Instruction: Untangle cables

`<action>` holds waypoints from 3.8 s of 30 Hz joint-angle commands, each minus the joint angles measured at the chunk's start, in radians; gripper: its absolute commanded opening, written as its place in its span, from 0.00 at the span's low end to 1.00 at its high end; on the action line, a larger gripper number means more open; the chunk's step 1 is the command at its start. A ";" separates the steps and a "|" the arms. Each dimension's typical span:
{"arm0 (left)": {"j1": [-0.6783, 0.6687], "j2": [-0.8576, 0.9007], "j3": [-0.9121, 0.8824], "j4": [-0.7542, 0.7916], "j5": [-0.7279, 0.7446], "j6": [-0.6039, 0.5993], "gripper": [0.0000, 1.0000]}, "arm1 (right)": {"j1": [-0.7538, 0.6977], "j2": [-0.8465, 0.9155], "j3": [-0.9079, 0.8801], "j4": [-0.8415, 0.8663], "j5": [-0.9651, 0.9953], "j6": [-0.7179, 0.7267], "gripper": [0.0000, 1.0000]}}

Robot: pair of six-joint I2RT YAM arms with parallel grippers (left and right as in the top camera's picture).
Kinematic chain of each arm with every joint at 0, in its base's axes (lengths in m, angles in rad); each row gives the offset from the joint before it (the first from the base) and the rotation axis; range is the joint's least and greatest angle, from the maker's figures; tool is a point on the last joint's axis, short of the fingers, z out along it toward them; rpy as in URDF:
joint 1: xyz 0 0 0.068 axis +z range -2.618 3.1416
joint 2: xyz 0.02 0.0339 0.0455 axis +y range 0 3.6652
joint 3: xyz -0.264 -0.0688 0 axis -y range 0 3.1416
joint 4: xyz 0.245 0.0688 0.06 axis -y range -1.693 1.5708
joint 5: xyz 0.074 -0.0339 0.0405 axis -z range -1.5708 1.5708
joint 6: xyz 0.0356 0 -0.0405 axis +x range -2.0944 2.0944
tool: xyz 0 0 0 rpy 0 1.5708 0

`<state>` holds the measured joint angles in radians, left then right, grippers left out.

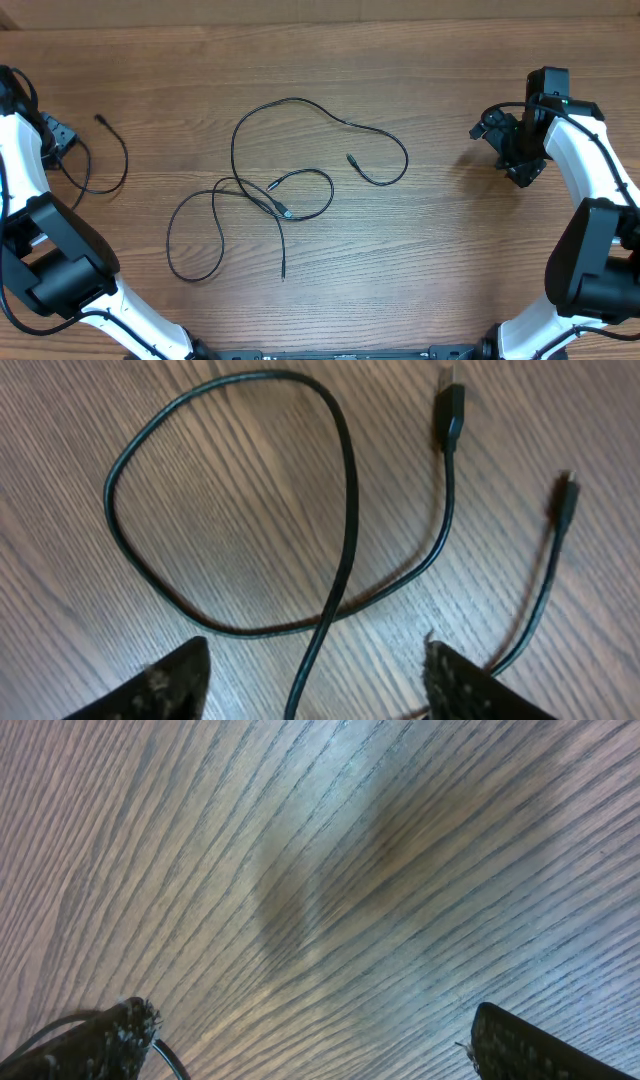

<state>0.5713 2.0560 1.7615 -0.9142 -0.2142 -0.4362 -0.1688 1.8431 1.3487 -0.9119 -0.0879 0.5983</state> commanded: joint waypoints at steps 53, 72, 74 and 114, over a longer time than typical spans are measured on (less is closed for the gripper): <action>-0.340 -0.061 -0.302 -0.179 0.436 -0.013 0.80 | -0.001 -0.008 -0.001 0.003 0.013 0.000 1.00; -0.342 -0.587 -0.843 0.017 0.318 -0.243 0.59 | -0.001 -0.008 -0.001 0.003 0.013 0.000 1.00; -0.341 -0.579 -0.913 0.049 0.261 -0.289 0.59 | -0.001 -0.008 -0.001 0.003 0.013 0.000 1.00; -0.245 -0.577 -1.039 -0.041 0.188 -0.405 0.49 | -0.001 -0.008 -0.001 0.003 0.012 0.000 1.00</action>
<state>0.3233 1.4792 0.7486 -0.9543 -0.0017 -0.7837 -0.1684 1.8431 1.3487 -0.9119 -0.0883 0.5980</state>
